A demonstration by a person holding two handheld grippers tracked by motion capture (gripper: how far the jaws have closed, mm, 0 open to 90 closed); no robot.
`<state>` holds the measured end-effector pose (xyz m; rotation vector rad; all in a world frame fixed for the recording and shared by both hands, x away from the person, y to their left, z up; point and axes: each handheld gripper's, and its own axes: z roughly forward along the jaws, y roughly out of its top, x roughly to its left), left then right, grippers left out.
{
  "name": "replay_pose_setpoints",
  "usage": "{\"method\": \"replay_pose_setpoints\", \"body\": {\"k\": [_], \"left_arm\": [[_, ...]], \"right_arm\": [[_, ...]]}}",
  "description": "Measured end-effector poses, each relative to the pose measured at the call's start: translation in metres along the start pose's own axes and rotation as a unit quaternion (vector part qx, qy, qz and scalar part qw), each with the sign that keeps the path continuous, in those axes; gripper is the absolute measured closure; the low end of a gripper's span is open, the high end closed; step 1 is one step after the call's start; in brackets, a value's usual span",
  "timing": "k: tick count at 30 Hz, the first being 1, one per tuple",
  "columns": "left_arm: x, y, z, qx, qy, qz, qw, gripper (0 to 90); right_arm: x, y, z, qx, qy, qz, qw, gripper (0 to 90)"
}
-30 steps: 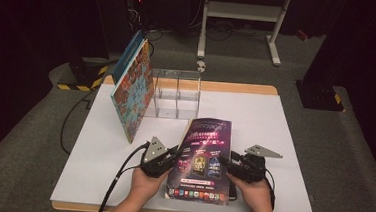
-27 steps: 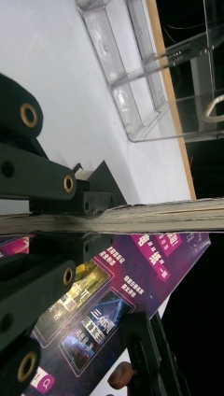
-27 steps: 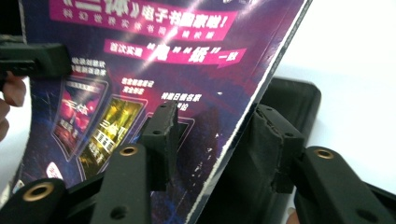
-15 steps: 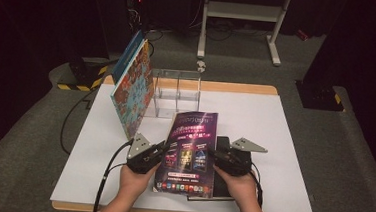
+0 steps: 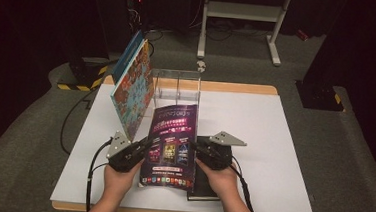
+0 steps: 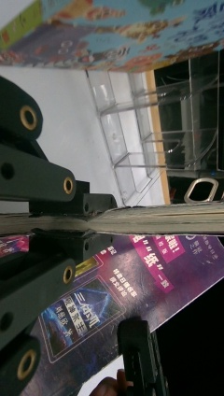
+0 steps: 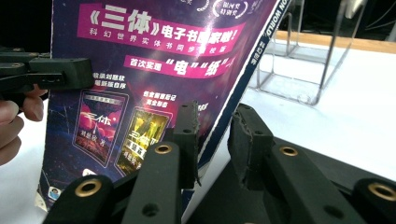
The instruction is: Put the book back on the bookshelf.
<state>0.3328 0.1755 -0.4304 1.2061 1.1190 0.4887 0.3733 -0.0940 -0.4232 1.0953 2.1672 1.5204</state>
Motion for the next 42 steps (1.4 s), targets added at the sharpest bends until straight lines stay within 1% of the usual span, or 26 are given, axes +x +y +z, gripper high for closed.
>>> {"method": "replay_pose_setpoints", "body": {"k": [5,8,10,12,15,17,20,22,23,25,26,27,29,32,33,34,36,38,42], "left_arm": [[0.005,0.008,-0.002,-0.017,0.002,-0.008,0.9998,83.5],[0.008,0.012,-0.002,-0.023,0.004,-0.009,0.9997,83.5],[0.009,0.015,-0.002,-0.026,0.004,-0.006,0.9996,83.5],[0.010,0.017,-0.001,-0.033,0.006,-0.011,0.9994,83.5],[0.013,0.022,0.002,-0.037,0.009,-0.010,0.9992,83.5],[0.014,0.026,0.004,-0.040,0.010,-0.008,0.9991,83.5],[0.014,0.032,0.008,-0.047,0.009,0.001,0.9989,83.5],[0.016,0.035,0.010,-0.048,0.008,0.008,0.9988,83.5],[0.016,0.036,0.012,-0.054,0.008,0.006,0.9985,83.5],[0.017,0.039,0.015,-0.056,0.009,0.013,0.9983,83.5],[0.018,0.040,0.017,-0.058,0.009,0.015,0.9982,83.5],[0.018,0.040,0.019,-0.062,0.010,0.011,0.9980,83.6],[0.020,0.042,0.023,-0.063,0.011,0.013,0.9979,83.5],[0.022,0.044,0.028,-0.069,0.011,0.011,0.9975,83.6],[0.023,0.044,0.029,-0.070,0.010,0.014,0.9974,83.5],[0.023,0.044,0.031,-0.072,0.009,0.010,0.9973,83.6],[0.023,0.041,0.031,-0.066,0.011,0.016,0.9976,83.6],[0.024,0.039,0.031,-0.071,0.009,0.014,0.9974,83.6],[0.026,0.038,0.030,-0.075,0.006,0.019,0.9970,83.6]], "right_arm": [[0.005,0.007,0.003,-0.010,0.007,-0.001,0.9999,75.4],[0.007,0.013,0.006,-0.012,0.006,-0.009,0.9999,76.3],[0.007,0.017,0.009,-0.016,0.008,-0.006,0.9998,77.2],[0.008,0.020,0.011,-0.020,0.008,-0.008,0.9997,77.8],[0.009,0.024,0.014,-0.024,0.008,-0.011,0.9996,78.5],[0.010,0.027,0.016,-0.028,0.006,-0.009,0.9995,78.9],[0.010,0.030,0.018,-0.036,0.005,-0.004,0.9993,79.4],[0.009,0.033,0.019,-0.045,0.003,0.000,0.9990,79.7],[0.009,0.034,0.020,-0.049,0.002,0.001,0.9988,79.8],[0.009,0.036,0.022,-0.059,-0.001,0.003,0.9983,80.0],[0.009,0.037,0.023,-0.061,-0.002,0.006,0.9981,80.1],[0.009,0.038,0.024,-0.064,-0.006,0.005,0.9979,80.2],[0.009,0.039,0.027,-0.067,-0.010,0.008,0.9977,80.3],[0.008,0.042,0.031,-0.076,-0.015,0.005,0.9970,80.5],[0.008,0.043,0.032,-0.077,-0.016,0.007,0.9969,80.5],[0.008,0.044,0.033,-0.079,-0.017,0.008,0.9967,80.6],[0.007,0.043,0.033,-0.078,-0.020,0.008,0.9967,80.7],[0.007,0.041,0.034,-0.077,-0.022,0.007,0.9968,80.7],[0.008,0.038,0.036,-0.083,-0.023,0.009,0.9962,80.8]]}}
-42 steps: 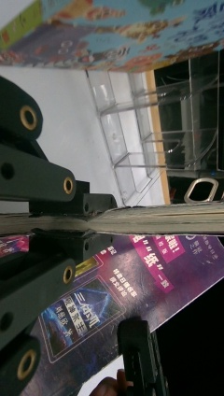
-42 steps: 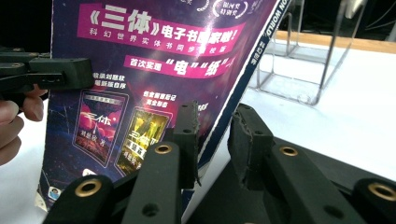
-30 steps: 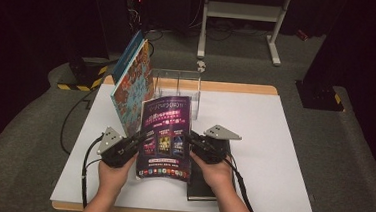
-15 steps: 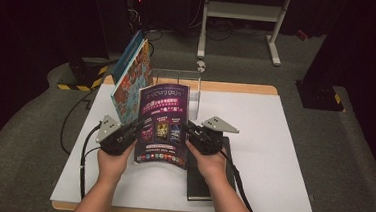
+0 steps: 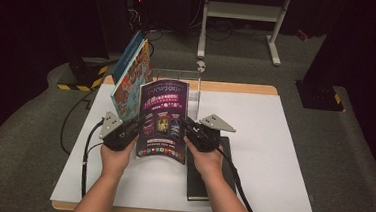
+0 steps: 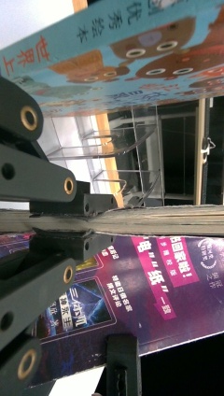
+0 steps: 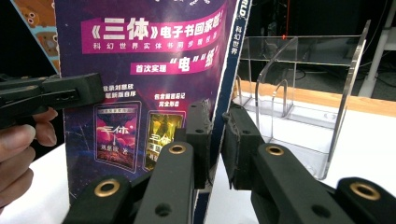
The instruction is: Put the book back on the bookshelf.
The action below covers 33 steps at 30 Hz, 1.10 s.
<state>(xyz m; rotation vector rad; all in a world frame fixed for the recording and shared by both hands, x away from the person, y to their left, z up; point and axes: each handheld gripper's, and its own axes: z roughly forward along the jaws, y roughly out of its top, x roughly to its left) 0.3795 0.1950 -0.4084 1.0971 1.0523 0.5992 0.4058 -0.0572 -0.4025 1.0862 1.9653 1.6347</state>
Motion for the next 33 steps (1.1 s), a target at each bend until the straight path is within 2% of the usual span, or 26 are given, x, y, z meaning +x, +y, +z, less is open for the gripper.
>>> {"method": "replay_pose_setpoints", "body": {"k": [12,15,20,26,33], "left_arm": [[0.007,-0.003,0.008,-0.003,-0.001,-0.009,1.0000,83.6],[0.010,-0.003,0.007,-0.003,0.000,-0.002,1.0000,83.6],[0.013,-0.009,0.004,-0.004,0.000,-0.005,1.0000,83.6],[0.012,-0.010,0.000,-0.008,-0.004,0.000,1.0000,83.3],[0.011,-0.010,-0.007,-0.012,-0.004,-0.011,0.9999,82.5]], "right_arm": [[-0.003,0.000,0.007,0.001,-0.010,0.002,1.0000,81.1],[-0.003,0.000,0.010,-0.002,-0.008,0.005,1.0000,81.3],[0.000,-0.007,0.014,0.005,-0.011,-0.002,0.9999,80.9],[0.000,-0.010,0.009,0.003,-0.009,-0.002,1.0000,81.1],[0.002,-0.013,0.002,0.001,-0.003,-0.005,1.0000,81.5]]}}
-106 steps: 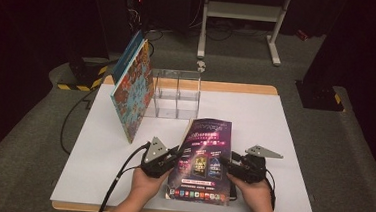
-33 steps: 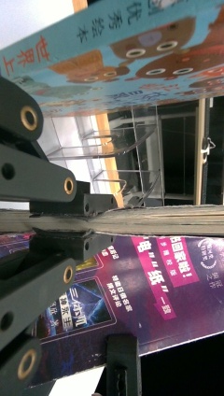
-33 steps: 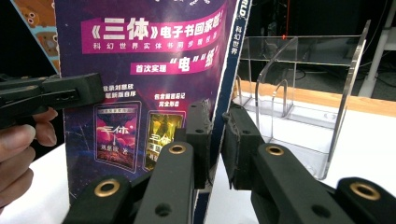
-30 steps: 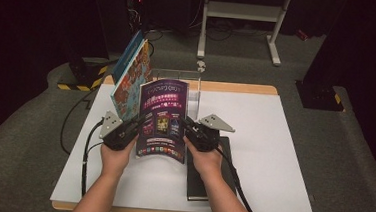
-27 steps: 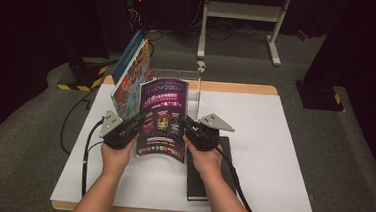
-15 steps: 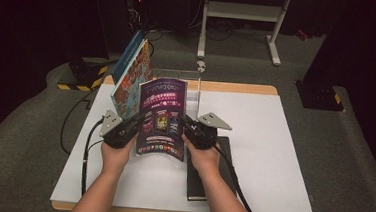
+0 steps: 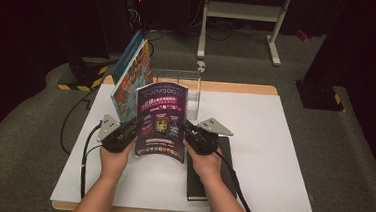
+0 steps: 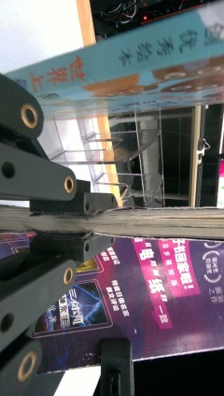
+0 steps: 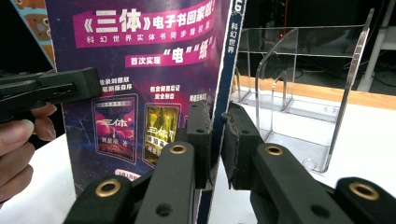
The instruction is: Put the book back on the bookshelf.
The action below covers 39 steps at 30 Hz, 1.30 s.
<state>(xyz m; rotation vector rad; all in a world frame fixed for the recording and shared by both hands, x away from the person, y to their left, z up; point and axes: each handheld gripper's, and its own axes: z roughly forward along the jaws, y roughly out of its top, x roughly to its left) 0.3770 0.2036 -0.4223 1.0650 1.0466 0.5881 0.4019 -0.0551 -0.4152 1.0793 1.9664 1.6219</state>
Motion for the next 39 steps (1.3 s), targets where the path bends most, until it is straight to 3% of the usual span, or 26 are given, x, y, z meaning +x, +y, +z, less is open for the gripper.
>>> {"method": "replay_pose_setpoints", "body": {"k": [11,26,39], "left_arm": [[-0.003,0.002,-0.014,0.001,-0.002,-0.011,0.9999,80.8],[-0.005,0.000,-0.032,0.005,-0.013,0.004,0.9999,75.5],[-0.004,-0.001,-0.036,0.013,0.009,0.008,0.9998,61.2]], "right_arm": [[0.007,-0.007,-0.013,-0.012,0.011,-0.003,0.9999,82.9],[0.018,-0.021,-0.035,-0.031,0.028,-0.038,0.9984,83.5],[0.020,-0.030,-0.043,-0.041,0.033,-0.061,0.9968,83.7]]}}
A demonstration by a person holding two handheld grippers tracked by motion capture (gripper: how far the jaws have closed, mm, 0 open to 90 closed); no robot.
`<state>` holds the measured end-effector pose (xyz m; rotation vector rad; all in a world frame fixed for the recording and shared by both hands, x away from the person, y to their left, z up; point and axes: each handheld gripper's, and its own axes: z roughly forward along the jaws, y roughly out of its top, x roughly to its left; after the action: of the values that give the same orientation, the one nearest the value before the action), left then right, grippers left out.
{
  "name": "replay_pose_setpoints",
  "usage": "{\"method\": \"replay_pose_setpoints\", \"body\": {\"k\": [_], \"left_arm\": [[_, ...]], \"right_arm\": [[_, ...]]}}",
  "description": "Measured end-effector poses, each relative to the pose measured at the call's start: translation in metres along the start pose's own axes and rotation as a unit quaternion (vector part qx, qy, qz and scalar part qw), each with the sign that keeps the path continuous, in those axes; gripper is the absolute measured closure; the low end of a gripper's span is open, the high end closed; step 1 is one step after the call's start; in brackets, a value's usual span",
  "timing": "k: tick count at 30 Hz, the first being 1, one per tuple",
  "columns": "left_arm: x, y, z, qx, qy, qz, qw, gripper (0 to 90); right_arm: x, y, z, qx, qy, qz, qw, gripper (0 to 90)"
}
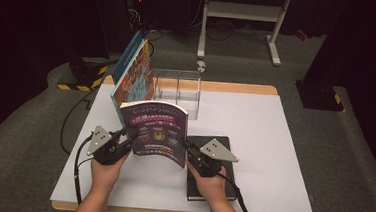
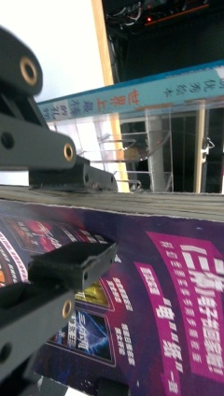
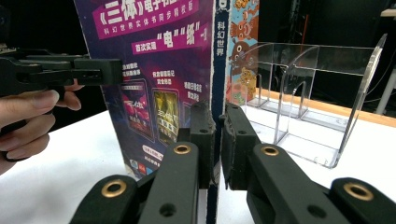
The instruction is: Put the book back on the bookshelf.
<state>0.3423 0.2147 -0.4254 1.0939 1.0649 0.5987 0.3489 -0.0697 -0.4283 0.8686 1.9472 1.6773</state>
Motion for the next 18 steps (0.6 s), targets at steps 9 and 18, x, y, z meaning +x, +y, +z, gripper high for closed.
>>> {"method": "replay_pose_setpoints", "body": {"k": [9,18], "left_arm": [[0.002,-0.010,-0.011,0.009,0.034,-0.007,0.9994,47.6],[-0.020,-0.013,-0.011,0.018,-0.003,-0.006,0.9998,39.7]], "right_arm": [[0.002,-0.001,-0.001,-0.003,0.003,-0.003,1.0000,83.8],[0.004,-0.002,-0.001,-0.005,0.004,-0.004,1.0000,83.8]]}}
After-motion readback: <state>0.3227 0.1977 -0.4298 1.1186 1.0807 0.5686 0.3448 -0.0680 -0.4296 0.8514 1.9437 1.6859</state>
